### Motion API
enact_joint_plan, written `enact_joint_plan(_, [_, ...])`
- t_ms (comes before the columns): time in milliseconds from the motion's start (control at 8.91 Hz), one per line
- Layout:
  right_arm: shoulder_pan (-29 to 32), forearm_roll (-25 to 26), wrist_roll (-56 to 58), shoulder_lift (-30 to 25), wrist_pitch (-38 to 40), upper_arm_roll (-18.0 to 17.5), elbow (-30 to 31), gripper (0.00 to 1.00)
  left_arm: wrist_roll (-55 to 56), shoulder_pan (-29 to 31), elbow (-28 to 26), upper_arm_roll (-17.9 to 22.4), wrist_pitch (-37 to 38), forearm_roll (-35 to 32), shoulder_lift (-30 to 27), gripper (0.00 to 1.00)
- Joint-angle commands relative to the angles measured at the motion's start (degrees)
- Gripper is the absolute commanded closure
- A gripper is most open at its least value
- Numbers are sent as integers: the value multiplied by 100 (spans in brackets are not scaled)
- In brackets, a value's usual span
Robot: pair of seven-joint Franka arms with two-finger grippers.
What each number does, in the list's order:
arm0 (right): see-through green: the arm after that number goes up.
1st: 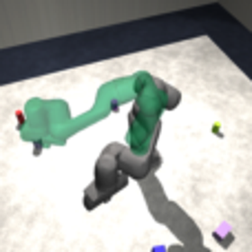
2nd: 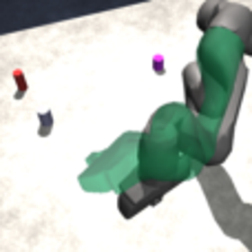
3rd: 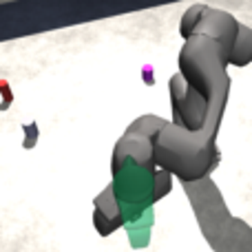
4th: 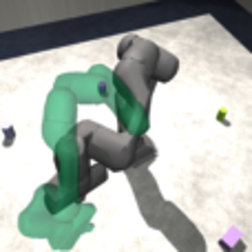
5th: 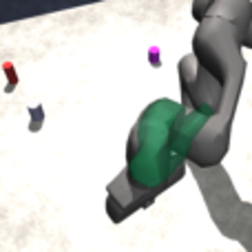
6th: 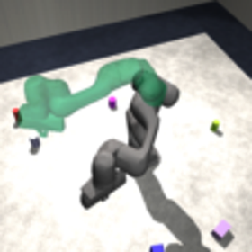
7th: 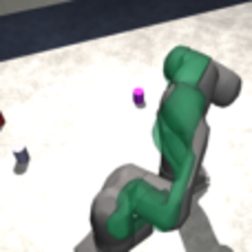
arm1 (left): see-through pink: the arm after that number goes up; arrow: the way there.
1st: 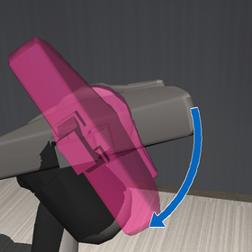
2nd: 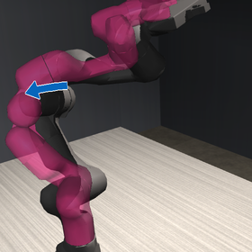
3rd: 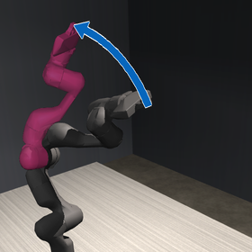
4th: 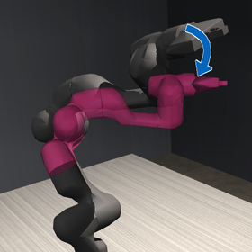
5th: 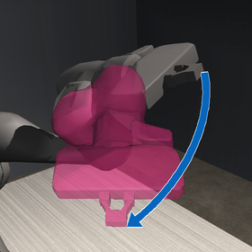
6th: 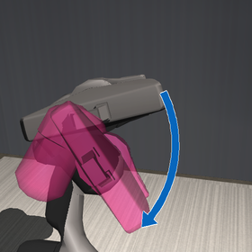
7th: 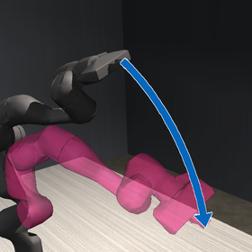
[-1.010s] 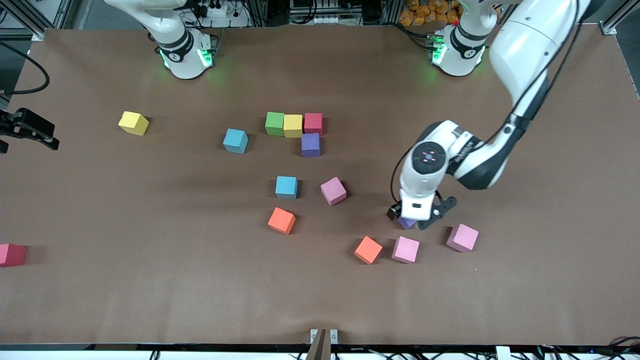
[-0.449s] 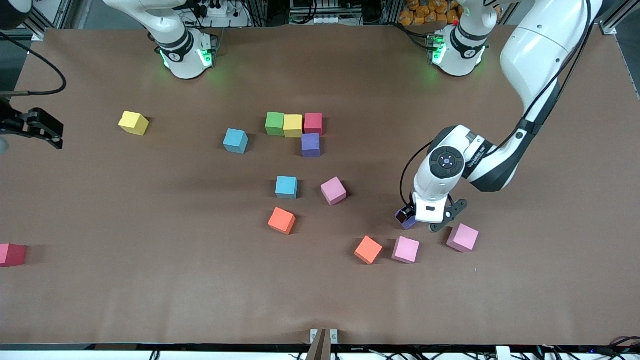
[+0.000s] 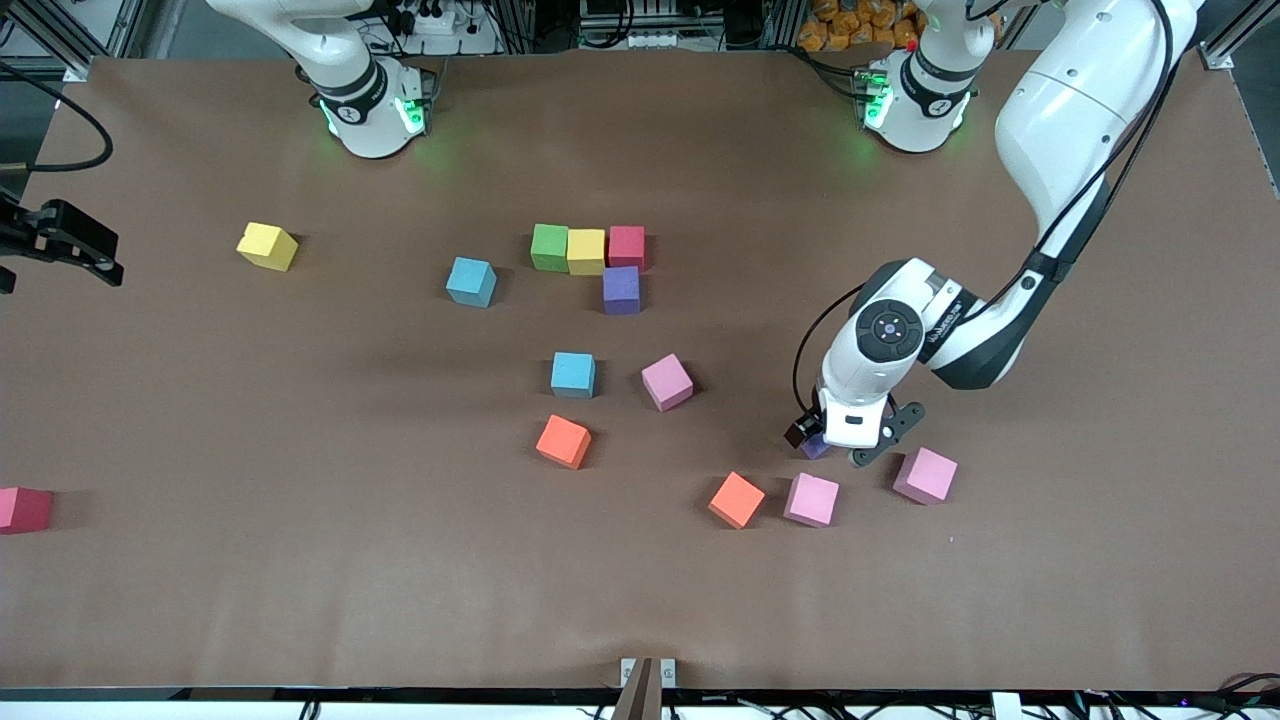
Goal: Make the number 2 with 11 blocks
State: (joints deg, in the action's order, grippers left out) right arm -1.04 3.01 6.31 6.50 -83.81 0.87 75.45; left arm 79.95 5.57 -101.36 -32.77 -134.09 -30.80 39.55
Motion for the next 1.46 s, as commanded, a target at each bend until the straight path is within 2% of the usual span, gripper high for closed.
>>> enact_joint_plan(0, [42, -160, -199, 44, 93, -16, -57, 0, -24, -30, 11, 42, -144, -5, 122, 0])
enact_joint_plan(225, [51, -160, -201, 44, 93, -16, -48, 0, -15, -30, 19, 51, -170, -189, 201, 0])
enact_joint_plan(337, [51, -152, -192, 44, 111, -16, -48, 0, -41, -21, 19, 51, -170, -233, 202, 8])
enact_joint_plan(449, [77, -160, -192, 44, 111, -16, -48, 0, -102, 40, 11, 51, -170, -234, 202, 95])
enact_joint_plan(561, [78, -160, -192, 44, 111, -16, -48, 0, -103, 58, 2, 51, -162, -234, 193, 100])
enact_joint_plan(1010, [86, -152, -192, 44, 111, -16, -57, 0, 29, 40, -7, 25, -13, -208, 27, 100])
enact_joint_plan(1347, [86, -169, -200, 53, 163, -25, -48, 0, 116, -100, 28, -351, 364, -111, -237, 100])
